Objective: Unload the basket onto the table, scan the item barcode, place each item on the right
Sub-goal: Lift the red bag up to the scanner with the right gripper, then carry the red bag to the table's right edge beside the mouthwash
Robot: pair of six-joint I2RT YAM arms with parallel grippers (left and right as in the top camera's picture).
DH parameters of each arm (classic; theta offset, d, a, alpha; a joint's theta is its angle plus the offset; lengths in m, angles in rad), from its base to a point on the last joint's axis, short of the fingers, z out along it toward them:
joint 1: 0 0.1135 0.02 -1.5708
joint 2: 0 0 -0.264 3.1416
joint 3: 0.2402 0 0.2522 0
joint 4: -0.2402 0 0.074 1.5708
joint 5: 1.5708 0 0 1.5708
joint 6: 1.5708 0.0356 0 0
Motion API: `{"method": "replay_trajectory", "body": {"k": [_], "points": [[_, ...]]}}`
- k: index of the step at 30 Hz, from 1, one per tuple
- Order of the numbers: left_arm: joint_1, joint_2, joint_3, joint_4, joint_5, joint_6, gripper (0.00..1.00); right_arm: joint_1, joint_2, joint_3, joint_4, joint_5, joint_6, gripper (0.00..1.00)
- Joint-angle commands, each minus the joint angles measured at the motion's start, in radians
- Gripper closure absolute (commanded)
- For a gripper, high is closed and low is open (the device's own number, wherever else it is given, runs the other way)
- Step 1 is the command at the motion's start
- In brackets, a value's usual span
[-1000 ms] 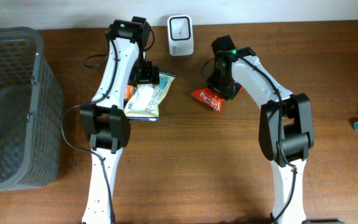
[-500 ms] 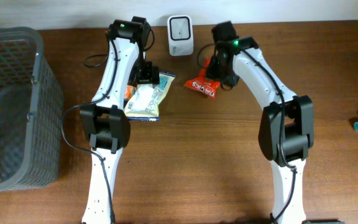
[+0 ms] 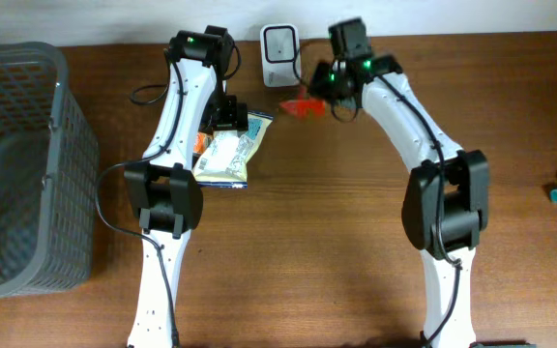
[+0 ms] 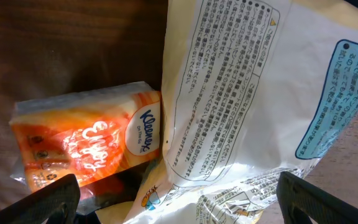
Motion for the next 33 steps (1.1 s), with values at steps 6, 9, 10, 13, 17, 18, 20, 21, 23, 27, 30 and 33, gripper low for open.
{"method": "replay_trajectory", "body": {"k": [6, 9, 10, 13, 17, 18, 20, 21, 23, 27, 30, 33], "points": [[-0.005, 0.007, -0.005, 0.000, -0.014, -0.010, 0.01, 0.011, -0.002, 0.109, 0.066, -0.055, -0.019, 0.96], [-0.005, 0.007, -0.005, 0.000, -0.014, -0.010, 0.01, 0.013, 0.000, 0.094, -0.097, 0.105, -0.019, 0.56], [-0.005, 0.007, -0.005, 0.000, -0.014, -0.010, 0.01, 0.013, 0.000, 0.066, -0.107, 0.135, -0.033, 0.32], [-0.005, 0.007, -0.005, 0.000, -0.014, -0.010, 0.01, 0.012, 0.000, -0.041, 0.011, 0.135, -0.212, 0.12], [-0.005, 0.007, -0.005, 0.000, -0.014, -0.010, 0.01, -0.003, 0.032, -0.121, 0.145, 0.135, -0.441, 0.10], [-0.005, 0.007, -0.005, 0.000, -0.014, -0.010, 0.01, -0.009, 0.055, -0.123, 0.148, 0.127, -0.474, 0.10], [-0.005, 0.007, -0.005, 0.000, -0.014, -0.010, 0.01, -0.010, 0.084, -0.123, 0.144, 0.084, -0.552, 0.10], [-0.005, 0.007, -0.005, 0.000, -0.014, -0.010, 0.01, -0.006, 0.103, -0.124, 0.141, 0.032, -0.602, 0.10], [-0.005, 0.007, -0.005, 0.000, -0.014, -0.010, 0.01, 0.005, 0.135, -0.124, 0.139, -0.002, -0.644, 0.10], [-0.005, 0.007, -0.005, 0.000, -0.014, -0.010, 0.01, 0.007, 0.143, -0.123, 0.134, 0.076, -0.588, 0.64], [-0.005, 0.007, -0.005, 0.000, -0.014, -0.010, 0.01, 0.007, 0.137, -0.099, 0.096, 0.090, -0.574, 0.75], [-0.005, 0.007, -0.005, 0.000, -0.014, -0.010, 0.01, 0.011, 0.111, -0.027, 0.043, 0.090, -0.568, 0.78]]}}
